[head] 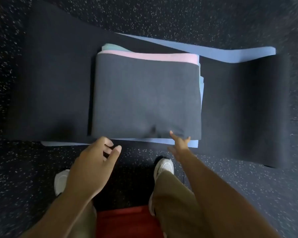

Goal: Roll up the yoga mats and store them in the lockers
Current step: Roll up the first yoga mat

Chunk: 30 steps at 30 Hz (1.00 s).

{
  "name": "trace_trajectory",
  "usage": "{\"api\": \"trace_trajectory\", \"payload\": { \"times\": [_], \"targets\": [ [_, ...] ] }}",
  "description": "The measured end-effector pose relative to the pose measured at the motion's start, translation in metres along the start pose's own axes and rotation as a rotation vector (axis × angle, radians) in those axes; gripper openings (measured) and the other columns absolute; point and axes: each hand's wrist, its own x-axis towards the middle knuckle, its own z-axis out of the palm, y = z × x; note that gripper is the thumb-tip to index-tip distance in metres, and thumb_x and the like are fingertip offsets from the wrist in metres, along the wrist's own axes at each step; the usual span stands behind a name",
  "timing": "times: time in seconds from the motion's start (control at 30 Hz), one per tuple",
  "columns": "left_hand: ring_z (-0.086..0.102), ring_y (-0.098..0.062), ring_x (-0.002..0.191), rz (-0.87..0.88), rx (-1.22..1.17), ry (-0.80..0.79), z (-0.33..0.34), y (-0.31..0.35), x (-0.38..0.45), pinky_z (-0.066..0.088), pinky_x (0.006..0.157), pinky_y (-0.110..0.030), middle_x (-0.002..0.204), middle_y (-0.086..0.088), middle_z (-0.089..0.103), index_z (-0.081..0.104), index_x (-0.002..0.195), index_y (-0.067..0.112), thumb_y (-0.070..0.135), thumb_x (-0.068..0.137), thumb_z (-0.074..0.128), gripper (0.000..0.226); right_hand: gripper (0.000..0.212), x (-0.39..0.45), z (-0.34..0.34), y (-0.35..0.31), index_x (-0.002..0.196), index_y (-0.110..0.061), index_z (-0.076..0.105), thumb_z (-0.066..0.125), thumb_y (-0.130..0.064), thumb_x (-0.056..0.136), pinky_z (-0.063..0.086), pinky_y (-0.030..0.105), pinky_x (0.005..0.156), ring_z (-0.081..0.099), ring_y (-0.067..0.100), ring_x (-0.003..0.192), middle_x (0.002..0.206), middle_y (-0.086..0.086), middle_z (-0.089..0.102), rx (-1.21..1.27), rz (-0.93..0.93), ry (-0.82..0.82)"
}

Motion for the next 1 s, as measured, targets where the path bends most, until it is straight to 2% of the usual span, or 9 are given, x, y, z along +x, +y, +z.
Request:
{"api": "trace_trajectory", "payload": {
  "times": [0.13,0.23,0.33,0.43,0.57,0.67,0.8,0.9,1.0],
  "targets": [
    [0.063,-0.001,0.079,0.05,0.059,-0.046,0.002,0.011,0.007,0.055,0.079,-0.038,0.092,0.02,0.066,0.06,0.101,0.035,0.058,0.095,0.052,0.026,0.094,0.031,-0.016,0.001,0.16,-0.019,0.017,0.077,-0.039,0.09,0.052,0.041,0.097,0.045,0.028,0.137,0.151,0.009,0.039,0.246,0.077,0.064],
    [0.063,-0.001,0.082,0.08,0.082,-0.097,0.006,0.023,0.012,0.055,0.081,-0.038,0.092,0.022,0.066,0.06,0.103,0.035,0.062,0.093,0.05,0.03,0.081,0.049,-0.02,-0.004,0.154,-0.015,0.034,0.074,-0.044,0.091,0.05,0.042,0.099,0.041,0.027,0.145,0.157,0.016,0.039,0.404,0.134,0.027],
    [0.062,-0.001,0.09,0.111,0.111,-0.138,0.007,0.039,0.013,0.053,0.086,-0.037,0.098,0.022,0.066,0.059,0.107,0.035,0.062,0.094,0.05,0.032,0.059,0.044,-0.019,-0.015,0.143,-0.009,0.052,0.07,-0.039,0.095,0.054,0.038,0.088,0.058,0.026,0.118,0.135,0.011,0.056,0.358,0.07,0.098],
    [0.062,-0.005,0.098,0.12,0.164,-0.195,0.005,0.048,0.014,0.052,0.091,-0.038,0.106,0.02,0.064,0.056,0.112,0.036,0.067,0.094,0.046,0.037,0.058,0.028,-0.016,-0.031,0.137,-0.008,0.054,0.07,-0.042,0.094,0.054,0.043,0.098,0.058,0.027,0.1,0.11,0.004,0.06,0.348,-0.026,0.241],
    [0.06,-0.009,0.106,0.157,0.19,-0.181,-0.005,0.055,0.011,0.05,0.096,-0.039,0.115,0.021,0.062,0.055,0.116,0.038,0.072,0.092,0.043,0.043,0.07,0.004,-0.007,-0.066,0.149,-0.012,0.039,0.074,-0.034,0.092,0.049,0.051,0.105,0.057,0.037,0.122,0.143,0.012,0.054,0.474,-0.147,0.335],
    [0.061,-0.006,0.104,0.216,0.187,-0.127,-0.018,0.053,-0.001,0.051,0.097,-0.039,0.113,0.019,0.063,0.057,0.115,0.037,0.071,0.093,0.045,0.042,0.076,-0.02,0.002,-0.084,0.16,-0.017,0.02,0.065,-0.029,0.1,0.036,0.046,0.116,0.047,0.036,0.139,0.157,0.011,0.043,0.349,-0.401,0.349],
    [0.063,-0.012,0.102,0.249,0.23,0.022,-0.038,0.04,-0.038,0.052,0.094,-0.041,0.112,0.016,0.065,0.056,0.114,0.039,0.077,0.089,0.044,0.047,0.069,-0.096,0.019,-0.11,0.162,-0.021,0.022,0.058,-0.016,0.103,0.037,0.043,0.117,0.046,0.033,0.142,0.156,0.007,0.046,0.204,-0.791,0.108],
    [0.063,-0.016,0.104,0.273,0.193,0.18,-0.052,0.024,-0.075,0.052,0.094,-0.041,0.113,0.012,0.067,0.059,0.114,0.034,0.07,0.092,0.05,0.042,0.051,-0.18,0.024,-0.107,0.15,-0.017,0.042,0.055,-0.004,0.103,0.062,0.044,0.088,0.067,0.033,0.115,0.136,0.009,0.063,0.162,-0.981,-0.241],
    [0.061,-0.018,0.108,0.288,0.157,0.296,-0.058,0.008,-0.109,0.052,0.093,-0.042,0.123,0.007,0.063,0.056,0.122,0.03,0.063,0.095,0.052,0.042,0.034,-0.262,0.007,-0.073,0.139,-0.007,0.055,0.054,-0.008,0.105,0.063,0.033,0.079,0.072,0.026,0.102,0.123,0.007,0.071,-0.122,-1.17,-0.452]
  ]
}}
